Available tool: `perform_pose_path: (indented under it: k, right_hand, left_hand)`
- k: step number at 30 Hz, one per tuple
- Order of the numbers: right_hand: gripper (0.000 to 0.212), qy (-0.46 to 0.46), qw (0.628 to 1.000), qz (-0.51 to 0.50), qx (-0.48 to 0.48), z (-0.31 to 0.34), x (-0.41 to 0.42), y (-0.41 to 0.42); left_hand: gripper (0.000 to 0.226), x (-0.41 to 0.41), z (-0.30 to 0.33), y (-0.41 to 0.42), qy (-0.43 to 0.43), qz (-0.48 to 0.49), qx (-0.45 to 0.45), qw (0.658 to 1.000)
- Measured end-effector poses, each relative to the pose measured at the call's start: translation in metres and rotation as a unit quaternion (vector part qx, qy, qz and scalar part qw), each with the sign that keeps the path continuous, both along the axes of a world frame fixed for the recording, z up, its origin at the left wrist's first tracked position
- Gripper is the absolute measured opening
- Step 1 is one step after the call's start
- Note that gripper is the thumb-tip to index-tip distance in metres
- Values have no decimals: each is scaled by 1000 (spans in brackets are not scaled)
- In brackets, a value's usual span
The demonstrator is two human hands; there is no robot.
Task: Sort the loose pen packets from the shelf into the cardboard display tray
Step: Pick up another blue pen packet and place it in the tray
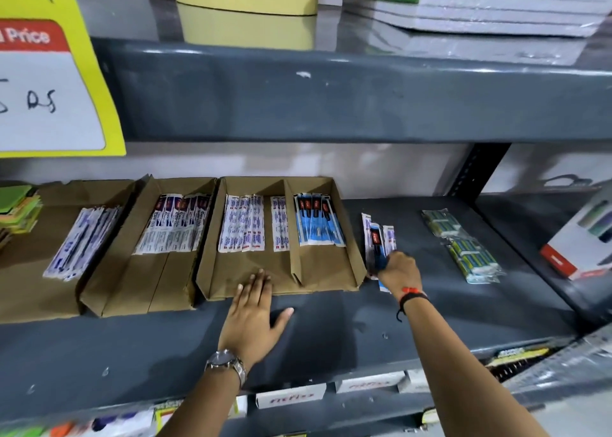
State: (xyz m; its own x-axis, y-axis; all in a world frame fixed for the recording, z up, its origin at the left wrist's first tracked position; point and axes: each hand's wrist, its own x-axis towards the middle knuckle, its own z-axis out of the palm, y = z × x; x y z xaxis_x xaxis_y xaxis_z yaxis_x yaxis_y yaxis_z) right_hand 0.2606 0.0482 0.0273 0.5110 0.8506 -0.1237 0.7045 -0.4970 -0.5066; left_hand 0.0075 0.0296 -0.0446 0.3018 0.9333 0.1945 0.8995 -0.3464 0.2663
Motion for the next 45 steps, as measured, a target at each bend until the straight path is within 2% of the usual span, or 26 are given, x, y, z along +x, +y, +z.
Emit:
perform_pose_path:
  k: [12, 16, 21, 22, 24, 27, 30, 34, 38, 41, 45]
  right_hand:
    - [20, -6, 999, -38, -3, -4, 0, 6]
    - [14, 24, 998, -51, -1, -3, 1, 6]
    - [15, 26, 998, -44, 47, 12, 11, 3]
    - [17, 22, 997, -30, 67, 20, 14, 4]
    - [17, 11, 994, 42, 97, 41, 22, 6]
    - [16, 47, 973, 211, 79, 75, 27, 5]
    - [16, 133, 940, 311, 50, 94, 18, 0]
    - [20, 174, 925, 335, 49, 97, 4, -2]
    - [22, 191, 925, 321, 63, 93, 9, -3]
    - [15, 231, 922, 305, 69, 91, 21, -7]
    - [26, 274, 918, 284, 43, 84, 24, -13]
  left_hand:
    - [73, 0, -2, 0, 7, 3, -11, 1000]
    - [75, 0, -1, 1, 19, 7, -14, 1000]
    - [76, -1, 6, 0, -7, 3, -40, 999]
    - [77, -1, 10, -1, -32, 0, -50, 998]
    - [73, 1, 26, -1, -169, 20, -75, 983]
    - [58, 11, 65, 7, -387, 63, -89, 916]
    - [40, 20, 105, 18, -506, 66, -98, 854]
    - [5, 27, 125, 22, -516, 47, -80, 852]
    - [6, 24, 123, 19, -531, 73, -68, 841]
    - [9, 22, 122, 19, -539, 88, -71, 835]
    - [10, 27, 122, 17, -550, 92, -68, 827]
